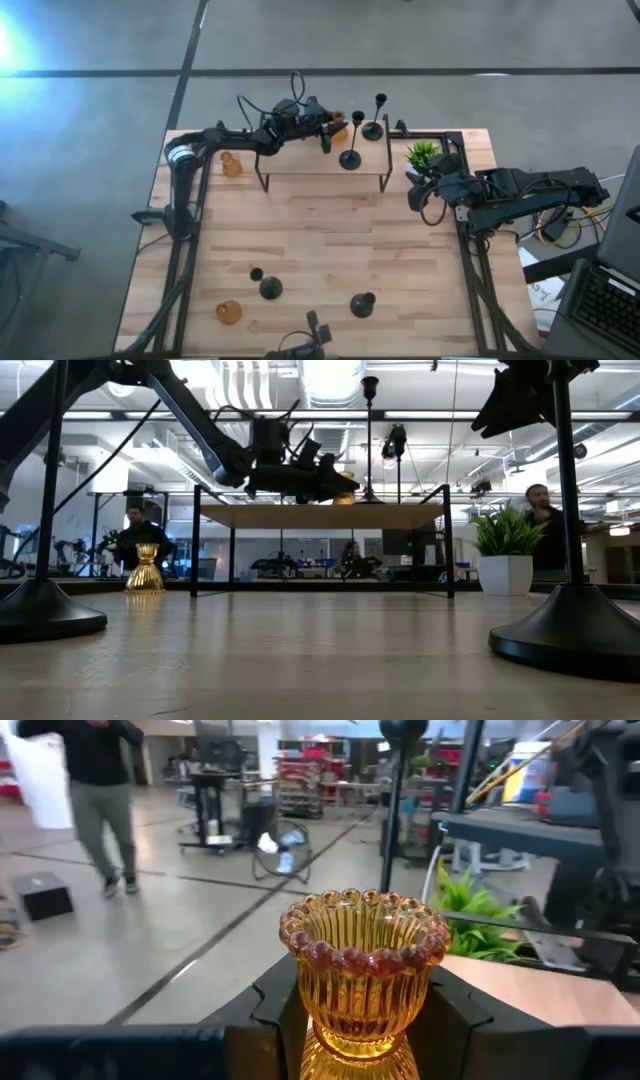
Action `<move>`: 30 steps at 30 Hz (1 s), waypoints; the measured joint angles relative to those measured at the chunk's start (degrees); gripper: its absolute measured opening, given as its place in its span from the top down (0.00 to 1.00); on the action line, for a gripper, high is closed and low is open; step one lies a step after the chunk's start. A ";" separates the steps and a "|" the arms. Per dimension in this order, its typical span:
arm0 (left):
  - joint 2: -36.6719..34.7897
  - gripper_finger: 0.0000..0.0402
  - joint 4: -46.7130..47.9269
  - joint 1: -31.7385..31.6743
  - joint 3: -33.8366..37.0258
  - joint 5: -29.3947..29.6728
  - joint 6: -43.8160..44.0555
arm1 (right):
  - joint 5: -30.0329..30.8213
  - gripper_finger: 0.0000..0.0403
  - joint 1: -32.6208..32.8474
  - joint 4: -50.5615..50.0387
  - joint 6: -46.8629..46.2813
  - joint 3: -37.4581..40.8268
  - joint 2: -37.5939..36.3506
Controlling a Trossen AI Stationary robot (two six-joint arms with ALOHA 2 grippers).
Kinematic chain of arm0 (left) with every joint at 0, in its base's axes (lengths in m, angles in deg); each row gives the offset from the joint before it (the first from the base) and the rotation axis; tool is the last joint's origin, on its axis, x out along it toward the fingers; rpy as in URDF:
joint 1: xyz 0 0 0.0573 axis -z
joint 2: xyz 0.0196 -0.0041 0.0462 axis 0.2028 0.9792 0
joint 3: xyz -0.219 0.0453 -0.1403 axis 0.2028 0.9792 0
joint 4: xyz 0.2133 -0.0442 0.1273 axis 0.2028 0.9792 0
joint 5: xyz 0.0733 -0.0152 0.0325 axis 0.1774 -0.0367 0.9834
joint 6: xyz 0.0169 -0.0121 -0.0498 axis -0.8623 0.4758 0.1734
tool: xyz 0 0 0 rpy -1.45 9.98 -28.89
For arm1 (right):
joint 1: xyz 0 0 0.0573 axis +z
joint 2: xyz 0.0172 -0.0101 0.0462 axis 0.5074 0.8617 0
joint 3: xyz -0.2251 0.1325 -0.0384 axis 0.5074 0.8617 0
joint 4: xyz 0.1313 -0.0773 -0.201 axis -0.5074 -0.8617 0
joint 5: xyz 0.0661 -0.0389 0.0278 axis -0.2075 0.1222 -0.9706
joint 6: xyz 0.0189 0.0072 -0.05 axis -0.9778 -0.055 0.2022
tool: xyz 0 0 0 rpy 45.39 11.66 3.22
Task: Pick & Place candle stick holders
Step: Put the bottom right yellow glass candle holder on the shelf
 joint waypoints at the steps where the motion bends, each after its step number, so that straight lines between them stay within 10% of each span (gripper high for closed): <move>1: 0.40 0.67 -0.05 0.06 -0.55 -0.73 0.00 | 0.09 0.64 0.00 -0.04 0.00 0.00 -0.02; 30: 3.91 0.67 1.66 1.48 -5.60 -10.02 -0.70 | 1.24 0.66 -0.02 -0.52 0.18 0.00 -0.73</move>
